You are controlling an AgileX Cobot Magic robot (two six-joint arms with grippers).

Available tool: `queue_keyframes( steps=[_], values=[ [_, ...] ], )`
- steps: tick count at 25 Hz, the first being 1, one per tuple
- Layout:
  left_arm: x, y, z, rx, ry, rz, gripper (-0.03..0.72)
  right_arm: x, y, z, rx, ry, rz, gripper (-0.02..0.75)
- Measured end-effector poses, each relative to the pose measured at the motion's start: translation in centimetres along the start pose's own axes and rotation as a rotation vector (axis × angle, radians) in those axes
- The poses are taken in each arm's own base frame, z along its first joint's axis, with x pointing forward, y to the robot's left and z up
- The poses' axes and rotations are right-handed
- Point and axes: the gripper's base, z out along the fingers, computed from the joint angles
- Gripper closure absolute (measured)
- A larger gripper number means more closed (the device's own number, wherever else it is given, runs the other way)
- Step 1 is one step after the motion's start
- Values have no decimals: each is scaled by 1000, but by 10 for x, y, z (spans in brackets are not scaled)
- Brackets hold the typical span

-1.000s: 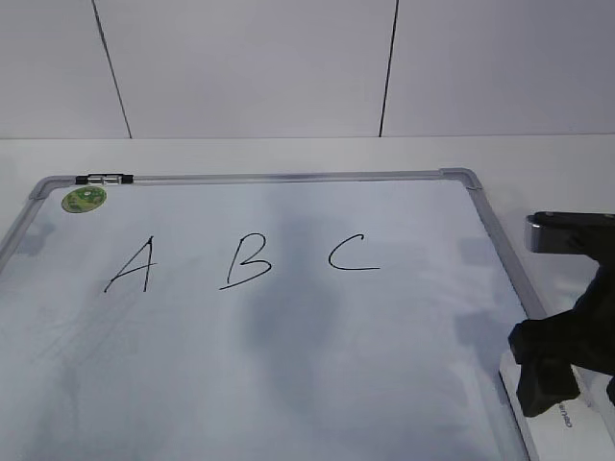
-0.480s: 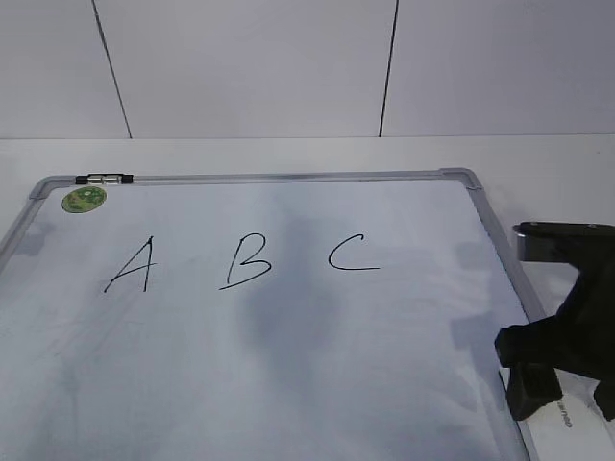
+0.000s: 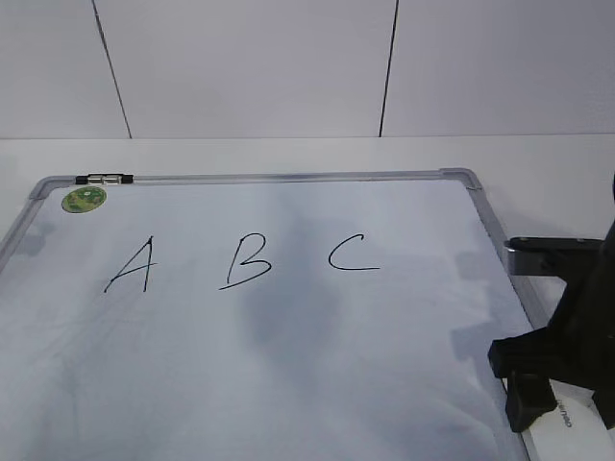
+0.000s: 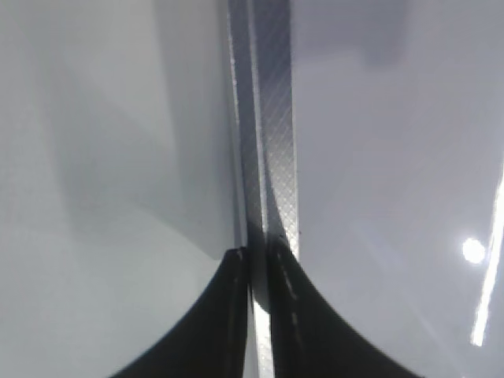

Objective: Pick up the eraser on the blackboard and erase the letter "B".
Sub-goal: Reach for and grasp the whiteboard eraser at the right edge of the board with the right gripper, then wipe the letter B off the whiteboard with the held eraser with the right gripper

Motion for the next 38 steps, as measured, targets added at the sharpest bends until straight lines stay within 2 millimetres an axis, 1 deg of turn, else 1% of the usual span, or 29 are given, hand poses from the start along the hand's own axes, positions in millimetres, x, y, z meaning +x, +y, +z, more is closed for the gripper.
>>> queue_keyframes(
  steps=[13, 17, 24, 38],
  values=[
    [0, 0, 0, 1, 0, 0, 650, -1, 0, 2, 1, 2, 1, 150],
    [0, 0, 0, 1, 0, 0, 650, -1, 0, 2, 1, 2, 1, 188],
    [0, 0, 0, 2, -1, -1, 650, -2, 1, 2, 1, 0, -2, 219],
    [0, 0, 0, 2, -1, -1, 650, -2, 1, 2, -2, 5, 1, 223]
  ],
)
